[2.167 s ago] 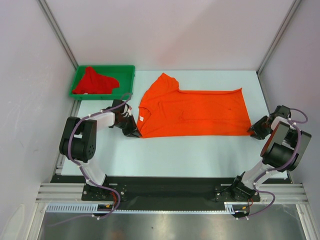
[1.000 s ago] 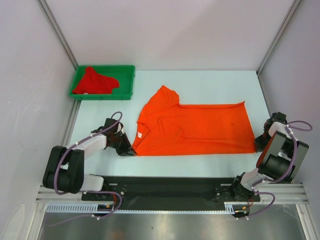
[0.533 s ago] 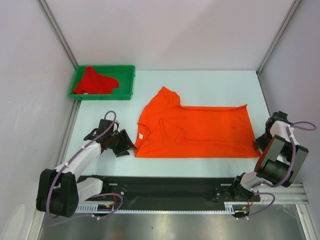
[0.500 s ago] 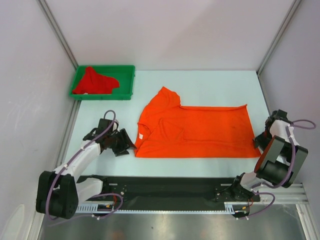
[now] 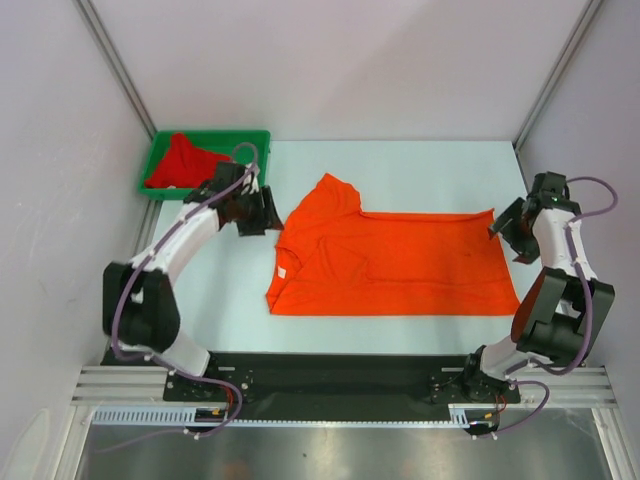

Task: Fold and stack the t-shirts
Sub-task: Fold the tshirt

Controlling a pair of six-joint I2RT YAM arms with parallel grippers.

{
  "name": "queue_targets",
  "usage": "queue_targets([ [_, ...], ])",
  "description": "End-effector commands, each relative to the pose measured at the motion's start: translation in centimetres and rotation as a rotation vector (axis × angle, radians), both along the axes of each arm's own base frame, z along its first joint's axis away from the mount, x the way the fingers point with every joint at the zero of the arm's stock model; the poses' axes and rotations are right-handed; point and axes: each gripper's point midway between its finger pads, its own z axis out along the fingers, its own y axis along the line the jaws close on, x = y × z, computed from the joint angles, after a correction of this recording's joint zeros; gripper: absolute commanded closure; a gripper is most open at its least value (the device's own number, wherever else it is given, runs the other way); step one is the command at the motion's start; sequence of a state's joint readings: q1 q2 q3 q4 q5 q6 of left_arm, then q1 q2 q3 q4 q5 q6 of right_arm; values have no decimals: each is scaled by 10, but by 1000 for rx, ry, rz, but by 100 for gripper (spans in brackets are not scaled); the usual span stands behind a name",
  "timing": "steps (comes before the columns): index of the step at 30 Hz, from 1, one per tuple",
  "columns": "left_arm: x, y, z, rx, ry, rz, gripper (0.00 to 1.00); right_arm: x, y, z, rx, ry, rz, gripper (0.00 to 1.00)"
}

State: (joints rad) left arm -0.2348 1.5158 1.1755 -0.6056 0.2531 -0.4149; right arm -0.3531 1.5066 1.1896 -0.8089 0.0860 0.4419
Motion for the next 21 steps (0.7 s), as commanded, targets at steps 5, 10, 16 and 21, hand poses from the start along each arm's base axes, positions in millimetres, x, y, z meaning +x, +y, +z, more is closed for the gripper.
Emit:
queue_targets([
  [5, 104, -27, 21, 37, -162, -107, 41, 77, 65, 17, 242, -241, 244, 22],
  [10, 171, -50, 0, 8, -231, -144, 64, 108, 75, 8, 370, -295, 204, 26],
  [16, 226, -79, -13, -85, -289, -159, 56, 152, 70, 10, 424, -400, 156, 37],
  [21, 244, -97, -43, -116, -285, -149, 48, 162, 47, -5, 454, -385, 98, 39],
])
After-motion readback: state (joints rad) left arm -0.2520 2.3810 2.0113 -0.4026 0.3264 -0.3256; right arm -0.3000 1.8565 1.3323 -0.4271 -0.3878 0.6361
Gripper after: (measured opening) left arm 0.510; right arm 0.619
